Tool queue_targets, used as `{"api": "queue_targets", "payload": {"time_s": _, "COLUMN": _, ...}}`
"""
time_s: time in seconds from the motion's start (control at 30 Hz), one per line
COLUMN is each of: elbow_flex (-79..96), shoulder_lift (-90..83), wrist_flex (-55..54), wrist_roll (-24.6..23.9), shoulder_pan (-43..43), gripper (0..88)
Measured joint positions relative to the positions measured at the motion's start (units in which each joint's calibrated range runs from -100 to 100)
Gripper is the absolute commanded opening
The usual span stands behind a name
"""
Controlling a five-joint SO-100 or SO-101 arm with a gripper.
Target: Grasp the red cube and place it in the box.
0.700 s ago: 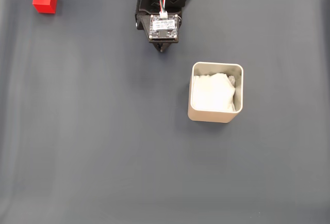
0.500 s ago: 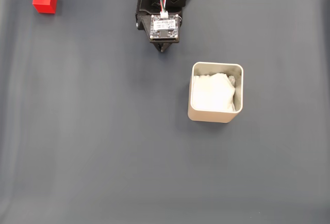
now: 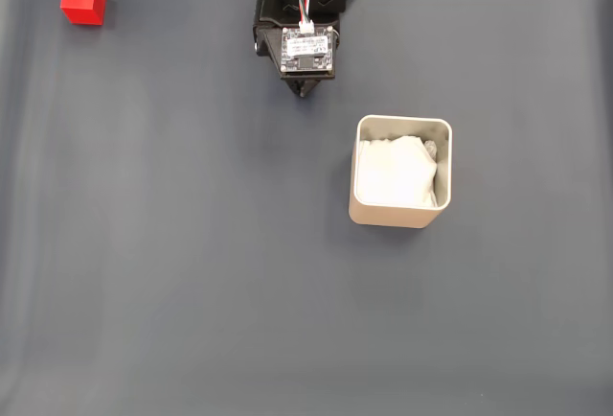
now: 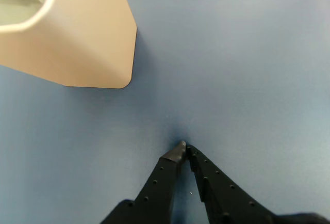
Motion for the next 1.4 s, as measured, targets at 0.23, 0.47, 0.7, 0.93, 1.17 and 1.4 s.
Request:
{"api": "queue_targets", "payload": {"time_s": 0.23, "elbow_flex": -0.09, "shoulder_lift": 1.25, "wrist_flex": -5.52, "wrist_roll": -2.30, "shoulder_pan": -0.23, "gripper": 0.4}}
{"api": "queue_targets", "payload": {"time_s": 0.47, "elbow_flex": -5.65, "shoulder_lift": 9.54, "wrist_flex": -13.40, "wrist_roll": -4.40, "shoulder_pan": -0.60, "gripper": 0.4}}
{"api": "queue_targets", "payload": {"time_s": 0.7, "elbow_flex": -16.58, "shoulder_lift": 20.86, "wrist_flex": -15.27, "wrist_roll": -5.96, "shoulder_pan": 0.38, "gripper": 0.3}}
{"api": "queue_targets", "payload": {"time_s": 0.93, "elbow_flex": -27.87, "shoulder_lift": 31.21, "wrist_flex": -15.27, "wrist_roll": -5.96, "shoulder_pan": 3.01, "gripper": 0.3}}
{"api": "queue_targets", "payload": {"time_s": 1.17, "elbow_flex": -38.89, "shoulder_lift": 39.77, "wrist_flex": -15.27, "wrist_roll": -6.01, "shoulder_pan": 6.69, "gripper": 0.3}}
{"api": "queue_targets", "payload": {"time_s": 1.4, "elbow_flex": -48.54, "shoulder_lift": 46.99, "wrist_flex": -15.35, "wrist_roll": -5.03, "shoulder_pan": 12.85, "gripper": 0.3}}
